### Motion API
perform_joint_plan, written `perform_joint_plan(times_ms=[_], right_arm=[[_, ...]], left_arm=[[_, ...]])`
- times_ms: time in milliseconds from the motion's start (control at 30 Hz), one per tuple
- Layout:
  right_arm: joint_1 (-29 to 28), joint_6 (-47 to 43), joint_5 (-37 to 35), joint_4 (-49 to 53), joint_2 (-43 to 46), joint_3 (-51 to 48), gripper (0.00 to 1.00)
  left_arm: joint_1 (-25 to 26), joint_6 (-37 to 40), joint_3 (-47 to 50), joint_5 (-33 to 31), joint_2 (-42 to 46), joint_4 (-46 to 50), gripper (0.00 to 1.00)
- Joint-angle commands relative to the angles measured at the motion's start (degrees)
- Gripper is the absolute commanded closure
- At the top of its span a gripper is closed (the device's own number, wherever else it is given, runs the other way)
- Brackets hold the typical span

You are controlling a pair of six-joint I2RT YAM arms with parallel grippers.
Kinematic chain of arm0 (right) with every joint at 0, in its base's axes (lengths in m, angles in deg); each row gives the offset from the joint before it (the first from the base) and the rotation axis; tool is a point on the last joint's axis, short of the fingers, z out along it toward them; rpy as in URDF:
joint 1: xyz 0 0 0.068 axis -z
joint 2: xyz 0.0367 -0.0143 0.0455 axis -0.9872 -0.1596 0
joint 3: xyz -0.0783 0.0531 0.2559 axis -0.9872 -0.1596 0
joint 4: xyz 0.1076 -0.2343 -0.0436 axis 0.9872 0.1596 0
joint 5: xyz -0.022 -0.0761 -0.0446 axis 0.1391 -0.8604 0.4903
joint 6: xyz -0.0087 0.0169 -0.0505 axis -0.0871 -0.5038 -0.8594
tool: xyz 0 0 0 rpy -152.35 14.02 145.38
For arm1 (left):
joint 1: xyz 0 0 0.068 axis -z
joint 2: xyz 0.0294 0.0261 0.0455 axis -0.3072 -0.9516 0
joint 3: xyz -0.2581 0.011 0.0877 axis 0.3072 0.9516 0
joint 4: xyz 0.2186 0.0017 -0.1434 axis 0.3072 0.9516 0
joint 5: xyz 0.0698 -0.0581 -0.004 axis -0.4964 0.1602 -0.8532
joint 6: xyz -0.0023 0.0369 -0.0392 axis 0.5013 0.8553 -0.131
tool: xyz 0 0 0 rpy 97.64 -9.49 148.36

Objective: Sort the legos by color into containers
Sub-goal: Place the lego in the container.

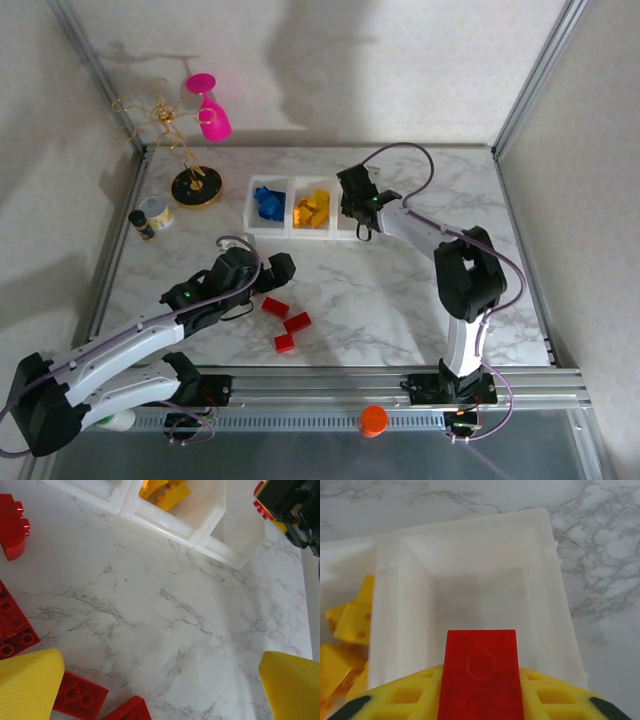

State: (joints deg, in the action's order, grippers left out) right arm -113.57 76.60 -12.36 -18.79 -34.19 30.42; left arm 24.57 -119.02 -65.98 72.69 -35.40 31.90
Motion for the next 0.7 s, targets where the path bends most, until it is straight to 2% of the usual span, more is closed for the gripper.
perform_joint_plan(times_ms=[0, 67, 267, 500, 667], right_arm=[[1.67, -2.83, 1.63, -0.37, -4.24, 4.75, 0.63], [1.95, -4.04, 2.5, 0.05, -5.8, 6.53, 0.57], [1.97, -4.76, 2.5, -0.05, -3.9, 5.98, 0.49], [-0.35, -5.52, 4.02, -0.5, 4.26, -0.29, 0.45], [-3.57, -5.08, 4.72, 0.22, 11.73, -8.18, 0.39]], left_arm=[[0.5, 1.24, -2.97, -1.77, -0.82, -2.91, 0.0], [0.52, 1.78, -3.63, -2.18, -1.0, -2.81, 0.0], [0.5, 2.03, -3.72, -2.62, -1.23, -2.72, 0.0], [0.52, 1.79, -4.05, -2.45, -0.25, -1.74, 0.0], [0.52, 1.28, -2.99, -2.76, 2.23, 0.58, 0.0]])
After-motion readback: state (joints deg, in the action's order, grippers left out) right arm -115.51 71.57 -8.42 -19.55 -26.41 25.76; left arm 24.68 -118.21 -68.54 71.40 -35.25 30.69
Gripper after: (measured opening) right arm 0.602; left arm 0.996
